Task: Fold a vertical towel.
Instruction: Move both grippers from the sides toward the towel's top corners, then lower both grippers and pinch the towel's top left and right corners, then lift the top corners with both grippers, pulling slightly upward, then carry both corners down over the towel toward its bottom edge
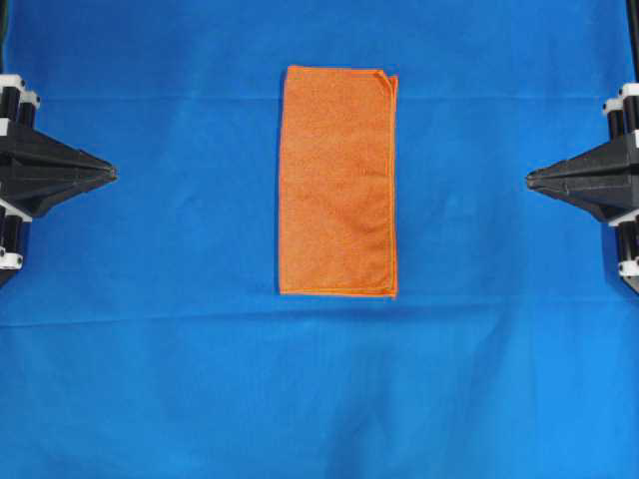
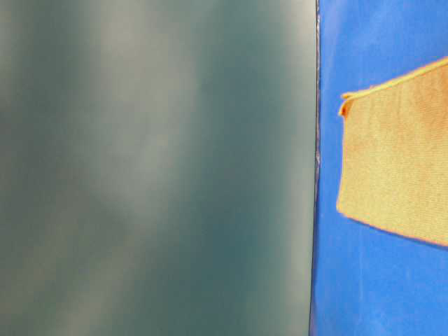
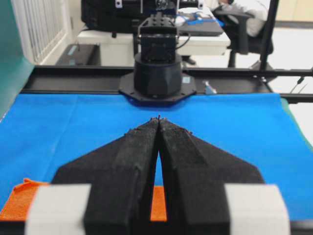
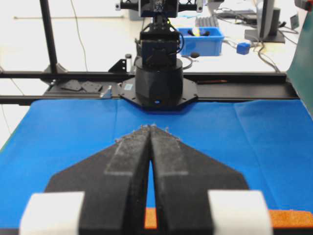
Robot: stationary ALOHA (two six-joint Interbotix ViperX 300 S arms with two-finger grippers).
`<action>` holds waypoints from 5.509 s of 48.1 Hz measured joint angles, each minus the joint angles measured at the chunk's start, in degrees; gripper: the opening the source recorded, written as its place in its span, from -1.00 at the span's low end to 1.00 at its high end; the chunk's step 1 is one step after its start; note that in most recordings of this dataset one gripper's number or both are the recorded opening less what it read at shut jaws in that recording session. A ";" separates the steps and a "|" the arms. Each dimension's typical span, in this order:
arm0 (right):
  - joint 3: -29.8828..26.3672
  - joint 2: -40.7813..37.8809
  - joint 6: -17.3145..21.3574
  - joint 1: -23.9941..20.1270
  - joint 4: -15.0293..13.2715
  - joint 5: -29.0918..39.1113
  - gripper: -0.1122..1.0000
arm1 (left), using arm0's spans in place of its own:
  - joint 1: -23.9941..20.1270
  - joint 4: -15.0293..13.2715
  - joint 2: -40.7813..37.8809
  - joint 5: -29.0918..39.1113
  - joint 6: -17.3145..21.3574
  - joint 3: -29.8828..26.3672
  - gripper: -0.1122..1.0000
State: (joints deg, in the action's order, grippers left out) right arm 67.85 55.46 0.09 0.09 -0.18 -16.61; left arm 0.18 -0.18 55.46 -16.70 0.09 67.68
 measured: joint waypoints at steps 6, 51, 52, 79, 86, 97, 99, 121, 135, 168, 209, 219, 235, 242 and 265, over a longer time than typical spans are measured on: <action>-0.79 -1.14 0.62 1.23 0.79 0.97 -0.80 | -0.44 -0.88 -2.29 0.09 0.00 -2.11 -0.80; -19.07 -43.42 3.34 28.13 0.00 12.74 0.37 | -22.94 -1.32 -51.15 -3.87 -2.20 -19.42 0.75; -19.60 -44.47 3.34 28.39 -0.26 12.74 0.36 | -23.29 -1.32 -52.21 -4.04 -2.29 -19.95 0.75; -26.37 -64.51 3.25 31.90 -1.49 10.28 0.31 | -26.98 -1.32 -72.69 -7.29 -2.29 -28.65 0.70; -27.07 -65.83 3.25 31.99 -1.41 9.67 0.30 | -27.33 -1.32 -74.53 -7.47 -2.29 -29.53 0.69; -27.77 -66.62 3.25 31.99 -1.41 9.67 0.02 | -27.86 -1.32 -75.15 -7.47 -2.29 -30.15 0.33; -27.77 -66.71 3.08 31.99 -1.58 9.58 -0.16 | -28.04 -1.32 -75.23 -7.56 -2.29 -30.15 0.14; -27.86 -67.06 3.16 31.99 -2.29 9.76 -0.77 | -27.86 -1.23 -76.20 -7.38 -1.49 -30.59 -0.76; -27.69 -63.81 3.25 33.49 -2.20 9.76 -0.77 | -28.30 -1.32 -72.77 -5.19 -1.14 -30.59 -0.76; -27.60 -57.30 3.34 34.28 -2.20 11.51 -0.77 | -29.00 -1.32 -66.45 -2.72 1.32 -30.32 -0.76; -16.52 -39.11 4.04 13.18 -1.14 17.05 -0.77 | -10.46 -1.32 -52.29 -1.14 1.49 -19.95 -0.76; -15.47 -41.75 4.22 8.70 1.41 16.79 -0.77 | -5.80 -1.32 -55.81 -0.88 0.44 -18.90 -0.76; -14.77 -48.78 4.22 4.92 5.80 12.92 -0.77 | -1.76 -1.32 -61.79 -2.11 0.44 -19.25 -0.76; -14.77 -50.19 4.22 4.13 6.42 12.30 -0.77 | -1.14 -1.23 -63.90 -3.34 0.44 -19.78 -0.76; -14.77 -51.59 4.31 3.78 7.03 12.22 -0.72 | -0.79 -1.32 -65.57 -3.52 0.44 -20.74 -0.62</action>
State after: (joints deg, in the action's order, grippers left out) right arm 53.09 3.87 4.39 3.87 6.86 -4.39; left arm -0.62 -1.49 -10.11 -20.21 0.53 46.93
